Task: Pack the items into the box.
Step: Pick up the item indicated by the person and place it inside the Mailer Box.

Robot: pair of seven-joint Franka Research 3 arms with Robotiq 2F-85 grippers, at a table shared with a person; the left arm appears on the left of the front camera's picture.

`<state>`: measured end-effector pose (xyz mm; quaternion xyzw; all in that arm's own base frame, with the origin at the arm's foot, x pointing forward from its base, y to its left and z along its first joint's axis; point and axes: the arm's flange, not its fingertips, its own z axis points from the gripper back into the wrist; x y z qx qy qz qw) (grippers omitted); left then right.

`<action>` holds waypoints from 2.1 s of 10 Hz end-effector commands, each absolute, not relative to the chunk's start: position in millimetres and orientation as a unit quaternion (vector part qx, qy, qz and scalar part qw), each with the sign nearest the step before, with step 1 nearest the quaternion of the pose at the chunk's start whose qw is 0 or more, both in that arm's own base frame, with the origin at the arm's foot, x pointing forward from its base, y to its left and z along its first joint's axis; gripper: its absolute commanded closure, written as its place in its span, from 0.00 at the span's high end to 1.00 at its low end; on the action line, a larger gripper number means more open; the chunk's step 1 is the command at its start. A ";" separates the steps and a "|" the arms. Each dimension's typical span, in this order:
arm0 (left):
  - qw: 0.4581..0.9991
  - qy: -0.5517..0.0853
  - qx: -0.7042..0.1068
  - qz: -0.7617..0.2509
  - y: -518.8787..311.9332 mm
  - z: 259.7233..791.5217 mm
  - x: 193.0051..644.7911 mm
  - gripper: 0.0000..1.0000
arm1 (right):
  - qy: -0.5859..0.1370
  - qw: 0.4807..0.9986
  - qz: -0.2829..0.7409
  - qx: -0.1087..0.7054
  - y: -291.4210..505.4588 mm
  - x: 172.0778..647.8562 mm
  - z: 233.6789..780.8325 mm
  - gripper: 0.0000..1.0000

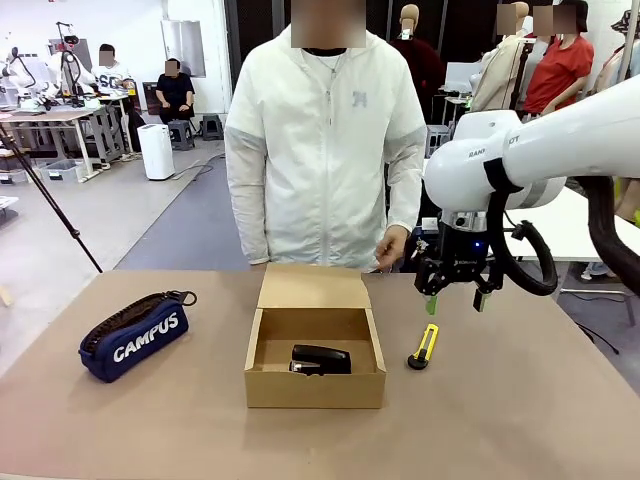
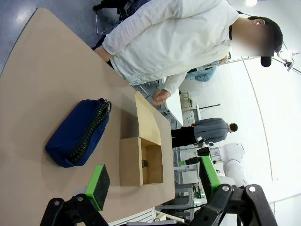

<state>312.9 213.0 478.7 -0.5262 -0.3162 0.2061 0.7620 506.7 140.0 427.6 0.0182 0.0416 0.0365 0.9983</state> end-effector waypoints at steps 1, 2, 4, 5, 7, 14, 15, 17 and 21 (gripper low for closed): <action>0.756 -0.322 -0.533 0.203 212.9 480.4 312.7 1.00 | 0.041 0.998 0.042 0.001 141.9 506.7 424.4 1.00; 0.756 -0.322 -0.533 0.203 212.9 480.4 312.7 1.00 | 0.024 0.999 0.027 -0.018 151.7 510.8 414.0 1.00; 0.756 -0.322 -0.533 0.203 212.9 480.4 312.7 1.00 | -0.001 1.000 -0.006 -0.017 164.2 517.2 388.8 1.00; 0.756 -0.322 -0.533 0.203 212.9 480.4 312.7 1.00 | 0.004 0.999 -0.021 -0.031 170.2 519.5 372.6 1.00; 0.756 -0.322 -0.533 0.203 212.9 480.4 312.7 1.00 | 0.016 0.998 -0.040 -0.040 173.5 525.9 337.0 1.00; 0.756 -0.322 -0.533 0.203 212.9 480.4 312.7 1.00 | 0.037 0.998 -0.042 -0.003 162.7 533.7 311.6 1.00; 0.756 -0.322 -0.533 0.203 212.9 480.4 312.7 1.00 | 0.037 0.992 -0.117 -0.001 162.4 534.3 313.9 1.00; 0.756 -0.322 -0.533 0.203 212.9 480.4 312.7 1.00 | 0.010 0.962 -0.270 0.033 164.5 533.5 318.7 1.00; 0.756 -0.322 -0.533 0.203 212.9 480.4 312.7 1.00 | 0.008 0.934 -0.357 -0.023 168.2 540.9 311.7 1.00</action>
